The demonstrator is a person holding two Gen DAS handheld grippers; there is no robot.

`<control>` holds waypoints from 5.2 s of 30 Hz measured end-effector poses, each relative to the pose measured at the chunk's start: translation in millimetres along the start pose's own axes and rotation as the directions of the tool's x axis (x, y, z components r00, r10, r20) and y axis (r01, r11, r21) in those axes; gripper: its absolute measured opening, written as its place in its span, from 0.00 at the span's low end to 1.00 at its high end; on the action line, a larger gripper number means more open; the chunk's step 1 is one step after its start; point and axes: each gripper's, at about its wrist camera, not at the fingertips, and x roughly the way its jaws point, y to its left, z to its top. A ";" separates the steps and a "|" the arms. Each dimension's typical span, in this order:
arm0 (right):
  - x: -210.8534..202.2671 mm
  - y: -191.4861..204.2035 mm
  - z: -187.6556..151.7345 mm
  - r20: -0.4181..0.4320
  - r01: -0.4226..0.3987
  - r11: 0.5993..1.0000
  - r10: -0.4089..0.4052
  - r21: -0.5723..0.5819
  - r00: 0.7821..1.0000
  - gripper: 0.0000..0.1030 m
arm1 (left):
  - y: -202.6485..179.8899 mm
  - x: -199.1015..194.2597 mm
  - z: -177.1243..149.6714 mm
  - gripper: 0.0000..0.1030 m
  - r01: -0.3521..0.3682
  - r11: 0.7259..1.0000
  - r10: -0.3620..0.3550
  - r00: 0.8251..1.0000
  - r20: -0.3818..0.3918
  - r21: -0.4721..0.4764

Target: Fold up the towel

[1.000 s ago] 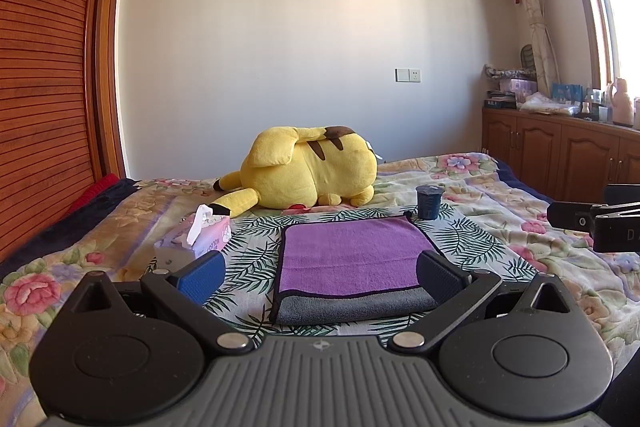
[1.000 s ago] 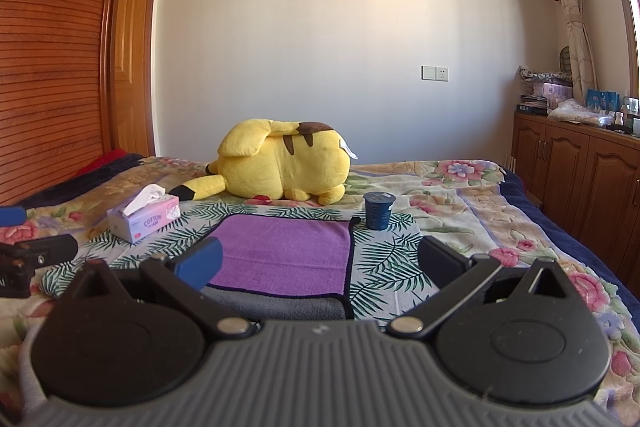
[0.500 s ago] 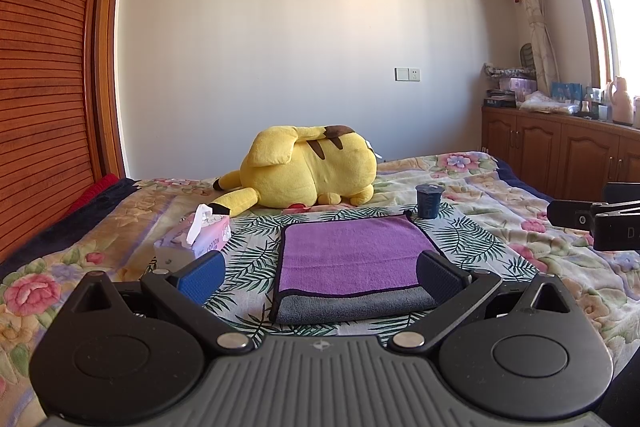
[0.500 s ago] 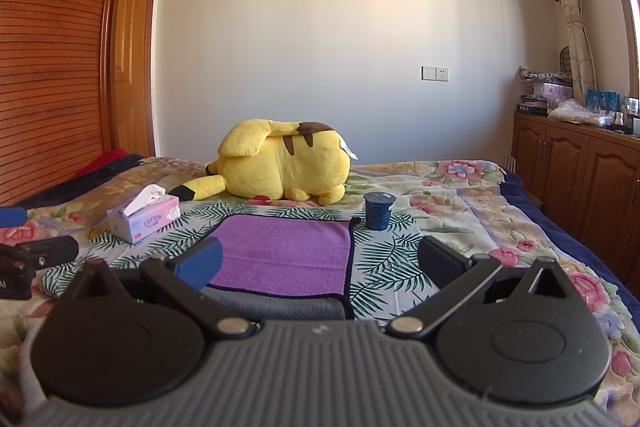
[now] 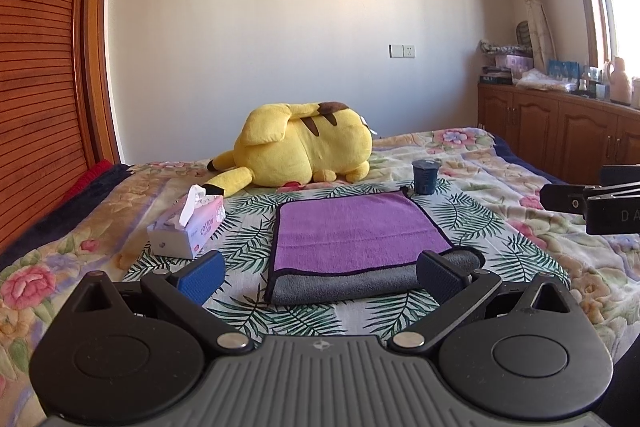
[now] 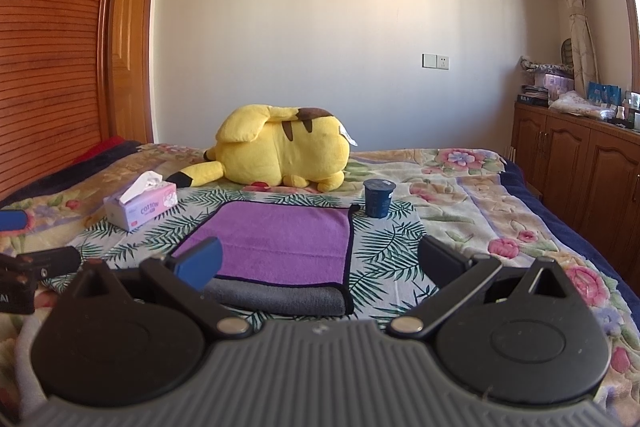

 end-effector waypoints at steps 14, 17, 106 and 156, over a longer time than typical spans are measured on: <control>22.5 -1.6 2.3 -0.055 -0.019 1.000 0.018 -0.007 0.998 1.00 | -3.5 19.0 -0.2 0.84 0.035 0.999 -0.034 0.996 -0.087 0.010; 29.3 0.1 1.8 -0.070 -0.032 0.999 0.030 -0.022 0.997 0.99 | -3.5 21.4 0.3 0.84 0.033 0.999 -0.032 0.995 -0.096 0.011; 209.1 -45.2 -25.7 -0.506 -0.155 0.988 0.142 0.016 0.851 0.63 | 80.2 236.1 -9.0 0.10 0.105 0.991 -0.131 0.898 -0.419 -0.085; 212.2 -51.2 -28.7 -0.523 -0.192 0.979 0.201 0.073 0.828 0.04 | 67.1 222.0 -6.5 0.00 0.140 0.988 -0.154 0.919 -0.363 -0.067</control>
